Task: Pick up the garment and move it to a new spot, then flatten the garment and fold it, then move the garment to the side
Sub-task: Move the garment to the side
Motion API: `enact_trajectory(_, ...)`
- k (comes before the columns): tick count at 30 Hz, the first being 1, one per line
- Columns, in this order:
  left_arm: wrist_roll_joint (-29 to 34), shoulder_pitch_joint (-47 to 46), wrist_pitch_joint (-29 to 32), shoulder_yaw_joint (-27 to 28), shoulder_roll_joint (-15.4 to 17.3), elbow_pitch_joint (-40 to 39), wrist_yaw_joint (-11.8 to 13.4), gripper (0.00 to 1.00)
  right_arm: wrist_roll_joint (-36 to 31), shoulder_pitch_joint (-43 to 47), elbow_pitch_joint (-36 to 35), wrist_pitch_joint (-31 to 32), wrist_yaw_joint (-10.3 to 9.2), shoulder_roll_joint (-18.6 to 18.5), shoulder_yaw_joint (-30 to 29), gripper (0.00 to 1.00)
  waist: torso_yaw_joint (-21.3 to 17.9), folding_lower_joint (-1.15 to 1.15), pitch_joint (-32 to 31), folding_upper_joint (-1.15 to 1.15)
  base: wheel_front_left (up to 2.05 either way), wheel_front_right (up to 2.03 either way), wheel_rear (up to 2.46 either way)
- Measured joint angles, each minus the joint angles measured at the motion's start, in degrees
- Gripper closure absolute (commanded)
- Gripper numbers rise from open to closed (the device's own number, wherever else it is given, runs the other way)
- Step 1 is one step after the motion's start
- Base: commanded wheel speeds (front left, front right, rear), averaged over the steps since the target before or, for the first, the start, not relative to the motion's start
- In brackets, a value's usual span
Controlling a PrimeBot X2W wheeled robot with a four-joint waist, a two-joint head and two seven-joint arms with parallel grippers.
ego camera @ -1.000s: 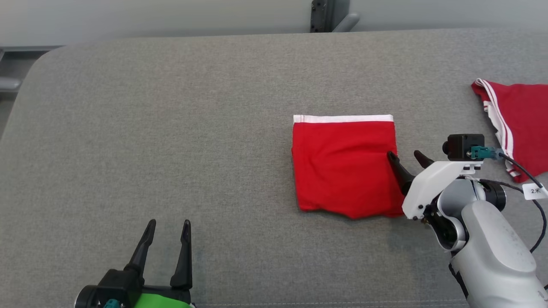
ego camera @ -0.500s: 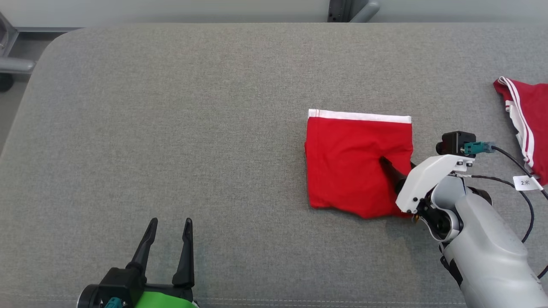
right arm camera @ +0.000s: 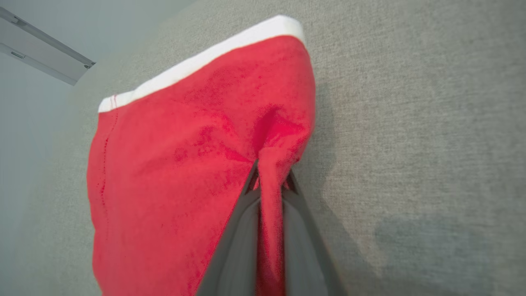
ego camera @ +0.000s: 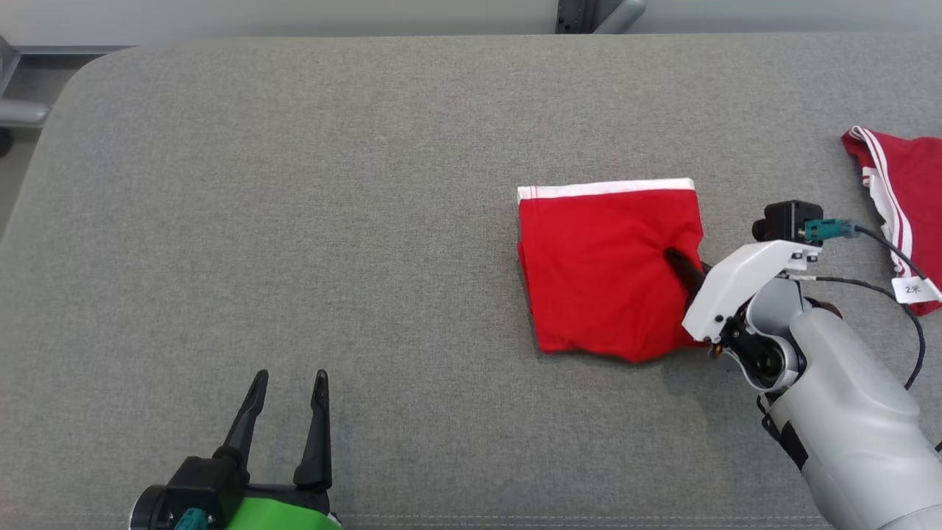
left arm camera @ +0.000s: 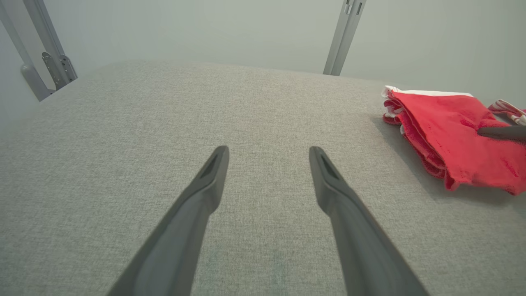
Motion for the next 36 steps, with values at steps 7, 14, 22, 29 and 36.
enact_trajectory(7, -0.32, 0.24, 0.0, 1.24, 0.0, -0.81, -0.01, 0.0, 1.85, -3.11, -3.77, 1.69, 0.0, -5.16, 2.85, 1.0, -3.06, 0.0, 0.16, 0.0, 0.0, 0.0, 0.0)
enact_trajectory(14, -0.32, -3.18, 0.0, 0.93, 0.0, -1.47, -0.57, 0.0, -0.59, -10.37, -2.6, 4.17, 0.01, -10.63, 1.51, 1.0, -5.4, 0.0, 3.0, 0.0, 0.0, 0.0, 0.0)
enact_trajectory(22, 1.44, -6.2, 0.0, 0.54, -0.03, -0.89, -1.19, 0.0, -3.83, -19.01, -0.69, 8.84, 0.0, -16.18, -1.72, 1.0, -7.1, 0.01, 8.92, 0.0, 0.0, 0.0, 0.0)
enact_trajectory(29, 2.31, -6.39, 0.0, 2.32, -0.02, -1.04, -1.6, 0.0, -4.86, -22.24, -2.01, 14.72, 0.0, -20.45, -4.22, 1.0, -7.19, 0.01, 12.86, 0.0, 0.0, 0.0, 0.0)
enact_trajectory(36, 2.43, -6.94, 0.0, 2.03, -0.02, -1.45, -1.77, 0.0, -4.83, -22.45, -5.08, 23.58, 0.0, -25.24, -6.6, 1.0, -6.26, 0.01, 14.72, 0.0, 0.0, 0.0, 0.0)
